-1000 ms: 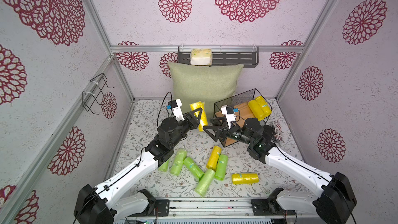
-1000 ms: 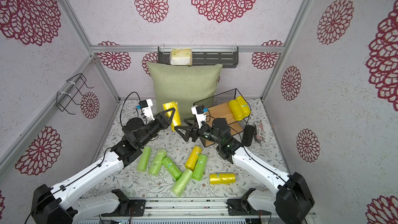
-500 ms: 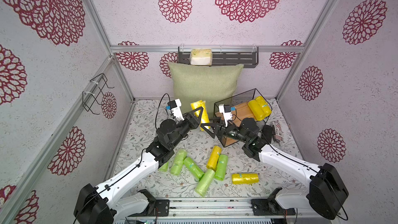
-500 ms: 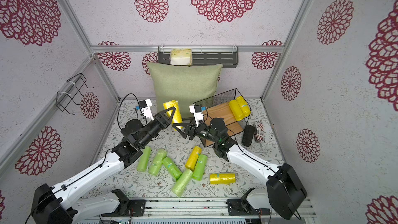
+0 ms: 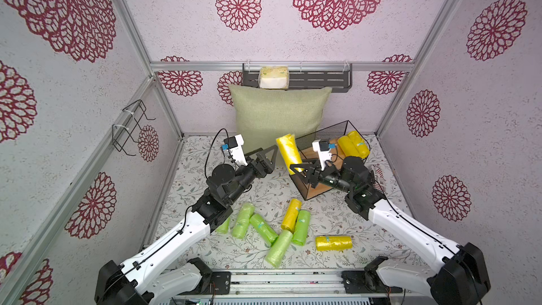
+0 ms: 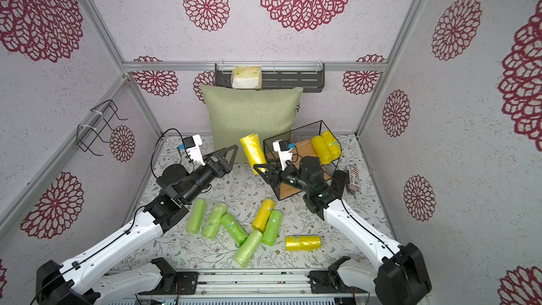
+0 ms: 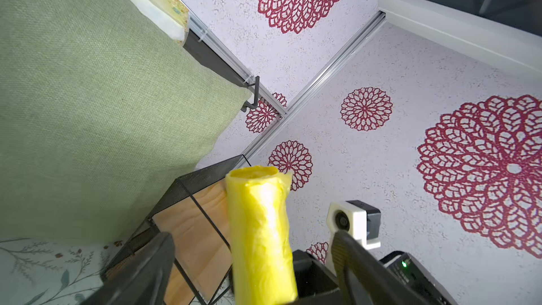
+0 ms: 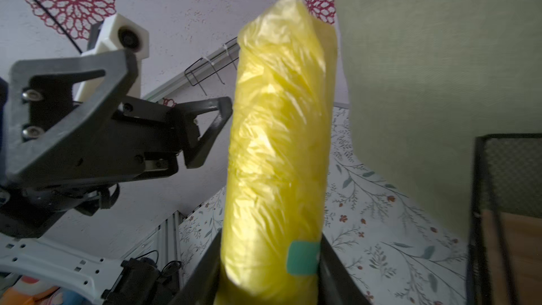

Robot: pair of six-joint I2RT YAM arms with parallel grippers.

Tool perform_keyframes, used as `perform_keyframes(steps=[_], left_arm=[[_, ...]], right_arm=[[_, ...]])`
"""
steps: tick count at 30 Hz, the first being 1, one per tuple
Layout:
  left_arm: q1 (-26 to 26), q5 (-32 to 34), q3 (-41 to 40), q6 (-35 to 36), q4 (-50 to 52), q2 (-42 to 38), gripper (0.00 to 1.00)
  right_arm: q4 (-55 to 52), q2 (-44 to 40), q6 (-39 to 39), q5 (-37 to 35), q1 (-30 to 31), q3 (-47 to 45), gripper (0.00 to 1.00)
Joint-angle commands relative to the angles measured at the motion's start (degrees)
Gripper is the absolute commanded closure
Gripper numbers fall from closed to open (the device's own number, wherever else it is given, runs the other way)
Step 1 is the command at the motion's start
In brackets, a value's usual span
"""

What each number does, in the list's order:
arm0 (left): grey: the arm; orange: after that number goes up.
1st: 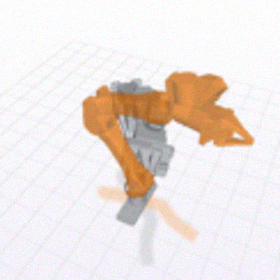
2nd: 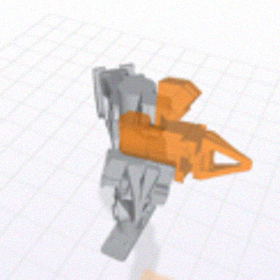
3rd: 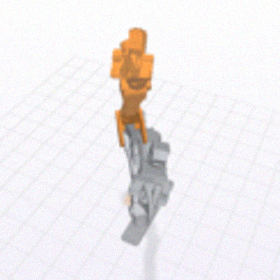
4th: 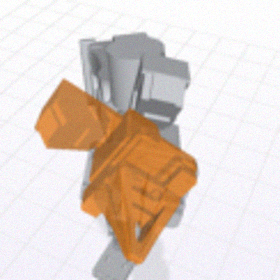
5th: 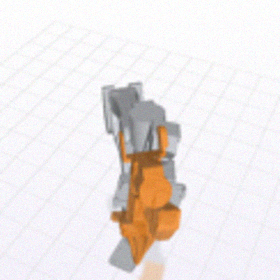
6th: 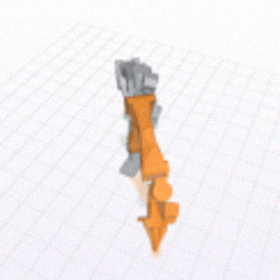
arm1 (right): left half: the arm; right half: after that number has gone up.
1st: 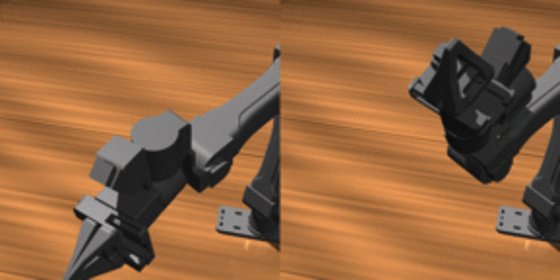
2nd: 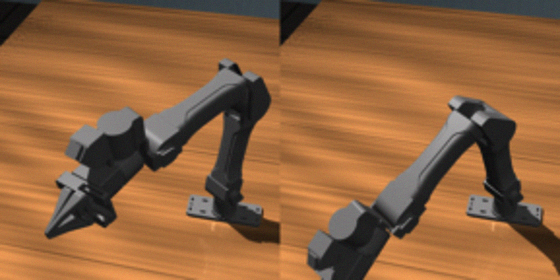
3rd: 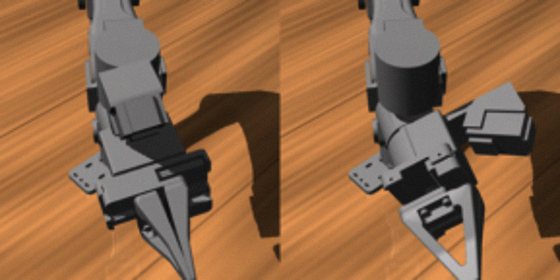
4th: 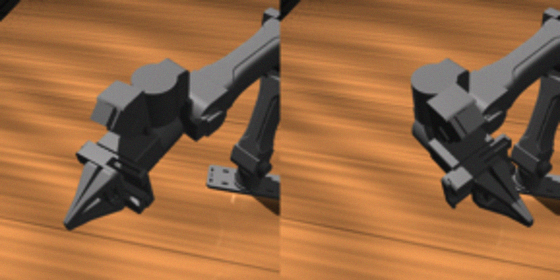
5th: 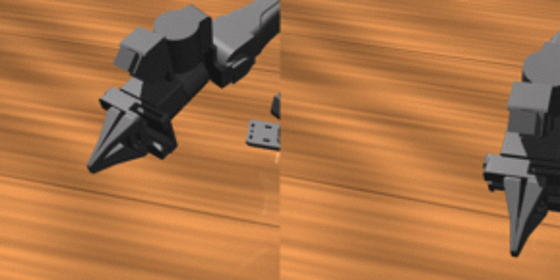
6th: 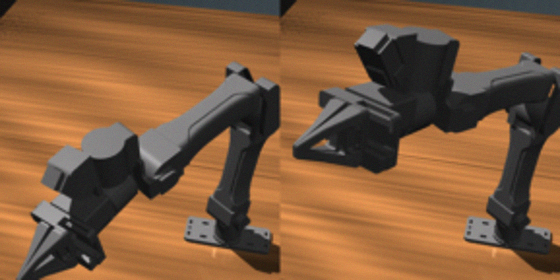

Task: Sort the rolls of trash bags by color and place them on the shelf
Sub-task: Pick up the roll of trash bags from the center of the board, then place the roll of trash bags on the shelf.

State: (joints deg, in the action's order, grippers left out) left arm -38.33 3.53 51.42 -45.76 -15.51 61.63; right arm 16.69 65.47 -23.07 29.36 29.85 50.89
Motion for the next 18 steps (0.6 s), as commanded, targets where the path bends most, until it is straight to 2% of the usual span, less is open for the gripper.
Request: perform_keyframes(steps=[1,3,8,12,18], left_arm=[[0.09,1.16,2.61,9.06,9.63,-0.86,0.09],[0.12,1.56,4.02,12.17,13.91,-0.59,0.09],[0.16,2.15,6.14,15.91,19.96,0.75,0.09],[0.17,1.82,6.42,16.23,20.77,1.6,0.09],[0.18,1.82,6.68,16.49,21.79,2.6,0.09]], right_arm=[[-12.42,-5.04,9.19,-4.31,-6.17,4.75,0.65],[-21.13,-5.66,14.26,-9.41,-9.2,7.55,0.65],[-34.14,-3.32,23.65,-23.87,-12.34,13.54,0.64],[-39.32,0.97,28.42,-33.14,-12.6,17.71,0.64],[-42.43,6.92,31.65,-40.35,-12.62,22.25,0.64]])
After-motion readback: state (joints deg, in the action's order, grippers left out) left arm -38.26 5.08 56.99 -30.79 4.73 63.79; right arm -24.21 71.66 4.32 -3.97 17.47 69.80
